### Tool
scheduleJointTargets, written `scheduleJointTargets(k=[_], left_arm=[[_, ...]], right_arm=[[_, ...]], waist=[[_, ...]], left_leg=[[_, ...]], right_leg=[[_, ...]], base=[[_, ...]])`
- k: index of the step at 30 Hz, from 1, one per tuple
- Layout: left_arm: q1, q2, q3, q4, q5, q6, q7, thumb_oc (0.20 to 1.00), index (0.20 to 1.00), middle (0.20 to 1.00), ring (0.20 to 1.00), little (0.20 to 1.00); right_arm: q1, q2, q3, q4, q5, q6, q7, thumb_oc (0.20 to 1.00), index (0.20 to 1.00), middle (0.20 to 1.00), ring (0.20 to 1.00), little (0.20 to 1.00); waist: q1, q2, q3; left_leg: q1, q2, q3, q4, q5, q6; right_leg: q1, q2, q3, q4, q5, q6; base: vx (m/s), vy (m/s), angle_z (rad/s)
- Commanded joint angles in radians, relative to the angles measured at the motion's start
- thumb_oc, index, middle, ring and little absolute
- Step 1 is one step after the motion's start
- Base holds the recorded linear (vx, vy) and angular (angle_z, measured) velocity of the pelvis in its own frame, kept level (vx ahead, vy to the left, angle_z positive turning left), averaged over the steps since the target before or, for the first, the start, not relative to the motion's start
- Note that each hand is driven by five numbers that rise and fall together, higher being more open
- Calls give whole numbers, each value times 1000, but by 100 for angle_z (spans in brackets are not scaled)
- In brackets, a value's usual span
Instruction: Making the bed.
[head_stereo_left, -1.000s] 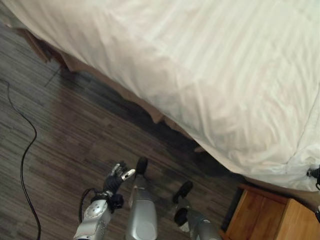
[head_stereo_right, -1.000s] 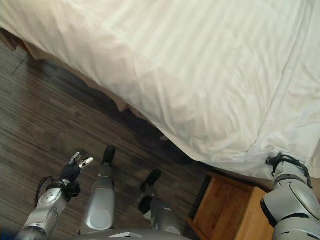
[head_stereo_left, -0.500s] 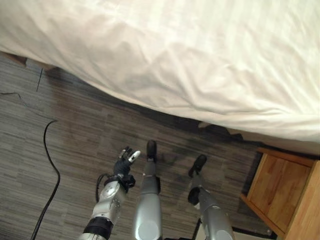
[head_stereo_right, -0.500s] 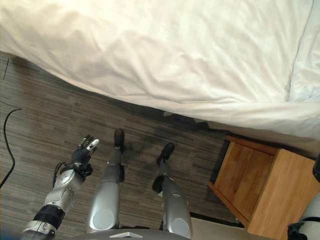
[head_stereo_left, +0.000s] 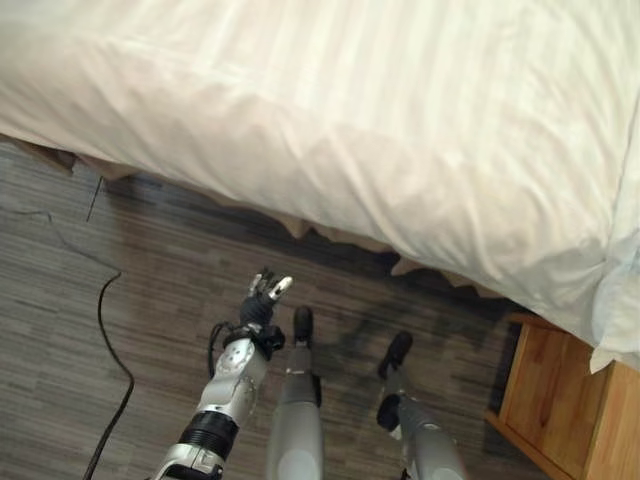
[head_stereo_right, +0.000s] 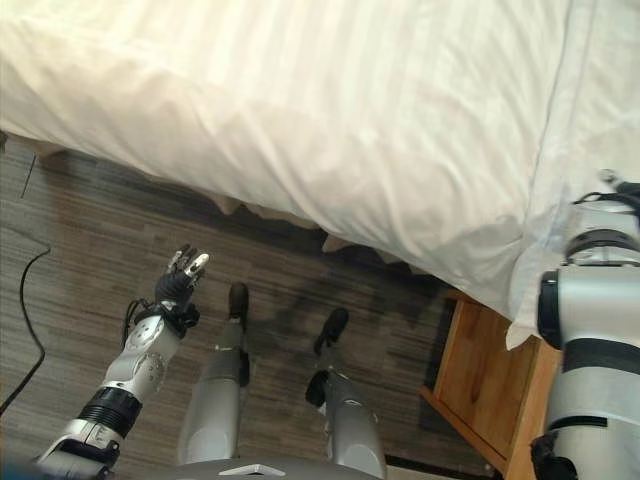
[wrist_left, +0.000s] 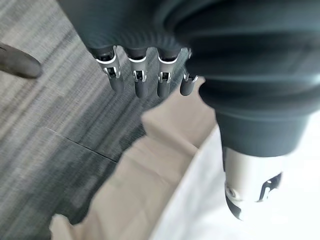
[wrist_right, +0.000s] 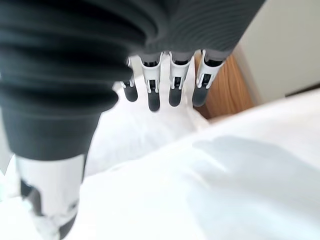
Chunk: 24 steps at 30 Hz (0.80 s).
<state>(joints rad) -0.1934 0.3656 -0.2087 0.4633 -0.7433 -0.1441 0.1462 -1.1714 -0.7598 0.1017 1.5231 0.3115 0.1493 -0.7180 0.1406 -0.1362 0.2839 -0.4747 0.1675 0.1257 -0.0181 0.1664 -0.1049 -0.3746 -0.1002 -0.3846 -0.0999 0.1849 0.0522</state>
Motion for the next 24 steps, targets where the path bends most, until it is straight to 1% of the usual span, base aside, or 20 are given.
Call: scheduleJointTargets(k=[1, 2, 3, 4, 5, 6, 7, 8, 10, 13, 14, 16, 17, 20, 22, 24], left_arm=[[2, 23, -28, -50, -8, -49, 2, 1000, 1000, 1000, 1000, 1000], [-7, 21, -19, -52, 1, -47, 4, 1000, 1000, 1000, 1000, 1000], [-7, 14, -13, -46, 6, -44, 7, 1000, 1000, 1000, 1000, 1000], [-6, 15, -13, -46, 6, -44, 7, 1000, 1000, 1000, 1000, 1000], [-24, -3, -5, -11, 18, -41, 19, 1000, 1000, 1000, 1000, 1000], [-23, -2, -7, -10, 18, -41, 19, 1000, 1000, 1000, 1000, 1000], [-31, -6, -5, 17, 24, -38, 23, 1000, 1000, 1000, 1000, 1000], [-29, -3, -6, 23, 23, -39, 24, 1000, 1000, 1000, 1000, 1000], [-26, -4, -8, 30, 21, -32, 24, 1000, 1000, 1000, 1000, 1000], [-24, -5, -12, 68, 7, -23, 17, 1000, 1000, 1000, 1000, 1000], [-26, -8, -16, 78, 4, -21, 14, 1000, 1000, 1000, 1000, 1000], [-29, -24, -22, 121, -1, -21, 9, 1000, 1000, 1000, 1000, 1000], [-23, -28, -24, 138, 0, -18, 2, 1000, 1000, 1000, 1000, 1000], [-7, -39, -31, 169, -15, -22, -16, 1000, 1000, 1000, 1000, 1000], [-10, -47, -33, 187, -28, -24, -19, 1000, 1000, 1000, 1000, 1000], [-21, -48, -30, 198, -46, -26, -26, 1000, 1000, 1000, 1000, 1000]], right_arm=[[125, 92, -7, -269, 153, -201, 15, 1000, 1000, 1000, 1000, 1000], [161, 123, -27, -352, 173, -242, 34, 1000, 1000, 1000, 1000, 1000], [225, 165, -62, -454, 186, -268, 34, 1000, 1000, 1000, 1000, 1000], [227, 166, -63, -456, 185, -267, 33, 1000, 1000, 1000, 1000, 1000], [285, 216, -100, -555, 177, -311, 47, 200, 200, 200, 200, 200], [290, 218, -103, -559, 175, -310, 45, 200, 200, 200, 200, 200], [299, 238, -137, -618, 183, -359, 38, 200, 200, 200, 200, 200], [300, 252, -154, -650, 212, -386, 46, 200, 200, 200, 200, 200], [302, 286, -181, -710, 294, -441, 76, 200, 200, 200, 200, 200], [297, 345, -222, -771, 457, -540, 139, 200, 200, 200, 200, 200], [300, 359, -236, -791, 488, -560, 153, 200, 200, 200, 200, 200], [295, 394, -267, -833, 597, -623, 195, 200, 200, 200, 200, 200], [285, 409, -276, -847, 635, -648, 208, 200, 200, 200, 200, 200], [243, 428, -275, -866, 700, -694, 240, 200, 200, 200, 200, 200], [230, 439, -274, -875, 698, -706, 240, 200, 200, 200, 200, 200], [204, 412, -271, -863, 680, -705, 223, 200, 200, 200, 200, 200]], waist=[[-2, 17, -39], [-8, 23, -46], [-15, 23, -55], [-14, 22, -55], [-24, 23, -69], [-24, 22, -69], [-27, 21, -82], [-26, 19, -87], [-28, 15, -94], [-24, 12, -96], [-24, 13, -92], [-25, 17, -79], [-25, 23, -70], [-23, 46, -40], [-24, 68, -20], [-26, 93, 9]], left_leg=[[131, 43, 12, -69, -102, -57], [143, 39, 16, -69, -106, -53], [160, 34, 15, -69, -116, -48], [160, 34, 15, -69, -116, -48], [182, 25, 15, -69, -122, -43], [184, 25, 15, -69, -122, -42], [195, 17, 17, -69, -127, -37], [198, 14, 17, -69, -128, -35], [196, 9, 18, -69, -131, -32], [183, 2, 14, -69, -130, -30], [176, 1, 12, -69, -128, -30], [168, -3, 12, -69, -129, -30], [169, -3, 17, -69, -131, -27], [188, -2, 34, -69, -126, -19], [195, -1, 43, -69, -114, -19], [185, -3, 48, -39, -120, -14]], right_leg=[[123, -70, -27, 13, -153, 102], [133, -73, -25, 13, -154, 101], [148, -77, -26, 13, -155, 100], [149, -77, -26, 13, -156, 100], [170, -80, -24, 13, -159, 95], [171, -80, -25, 13, -159, 96], [183, -82, -23, 13, -162, 93], [186, -84, -26, 13, -162, 94], [187, -87, -27, 13, -161, 94], [180, -89, -28, 13, -158, 94], [175, -89, -28, 13, -158, 94], [165, -90, -25, 13, -155, 93], [161, -90, -21, 13, -155, 92], [154, -93, 5, 22, -158, 85], [137, -99, 16, 55, -173, 77], [102, -110, 37, 116, -200, 67]], base=[[-47, 93, 5], [57, 87, 6], [38, 50, 5], [87, 58, 6], [64, 37, 7], [100, 64, 6], [46, 37, 8], [51, 46, 4], [23, 20, 4], [6, 4, 1], [29, -47, 2], [12, -60, 3], [-17, -45, 1], [0, -16, -1], [-11, -17, 2], [-53, -29, 1]])
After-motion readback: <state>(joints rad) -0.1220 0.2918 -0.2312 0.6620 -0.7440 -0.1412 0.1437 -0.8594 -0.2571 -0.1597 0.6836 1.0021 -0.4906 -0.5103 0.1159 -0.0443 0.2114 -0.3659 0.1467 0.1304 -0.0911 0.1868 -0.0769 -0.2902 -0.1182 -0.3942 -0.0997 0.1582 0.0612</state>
